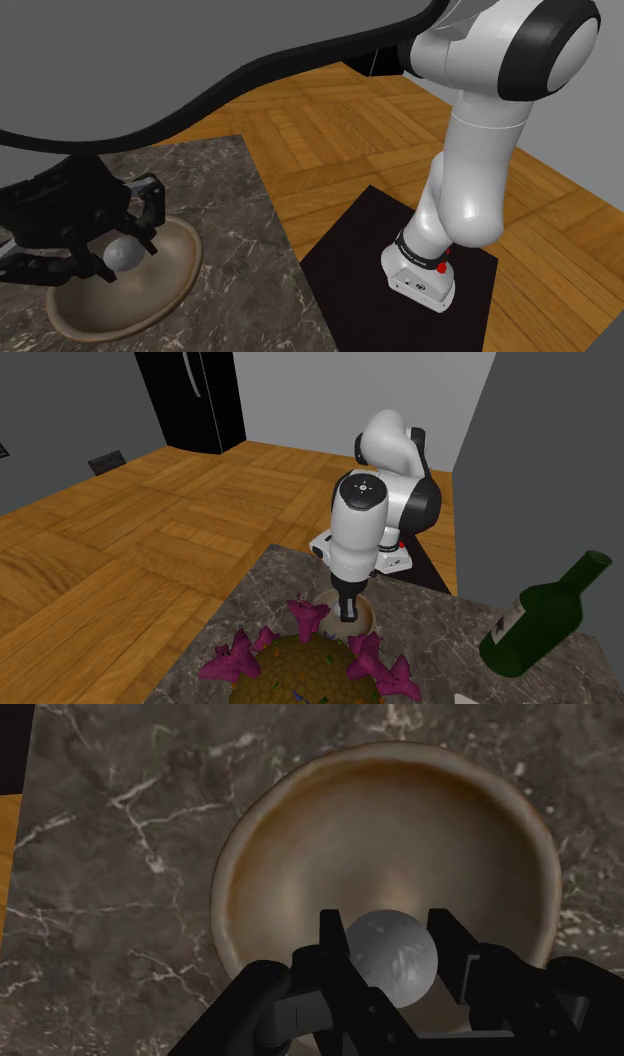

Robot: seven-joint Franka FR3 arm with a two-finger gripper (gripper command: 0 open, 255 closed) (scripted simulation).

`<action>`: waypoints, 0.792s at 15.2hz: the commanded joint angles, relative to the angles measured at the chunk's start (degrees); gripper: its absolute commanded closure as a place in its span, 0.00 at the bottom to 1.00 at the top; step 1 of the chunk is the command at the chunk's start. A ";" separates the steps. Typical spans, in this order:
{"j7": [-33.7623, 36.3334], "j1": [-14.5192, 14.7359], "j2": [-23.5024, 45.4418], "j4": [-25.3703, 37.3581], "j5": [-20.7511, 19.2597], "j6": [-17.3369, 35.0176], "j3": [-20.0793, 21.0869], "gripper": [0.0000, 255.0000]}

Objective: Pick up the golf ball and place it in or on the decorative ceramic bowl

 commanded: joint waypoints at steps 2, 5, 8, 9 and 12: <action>0.01 -0.01 0.05 -0.13 -0.04 0.19 -0.02 1.00; 0.01 -0.01 0.05 -0.13 -0.04 0.19 -0.02 1.00; 0.01 0.00 0.05 -0.13 -0.04 0.18 -0.02 0.00; 0.01 0.00 0.05 -0.13 -0.04 0.18 -0.02 0.00; 0.01 0.00 0.05 -0.13 -0.04 0.18 -0.02 0.00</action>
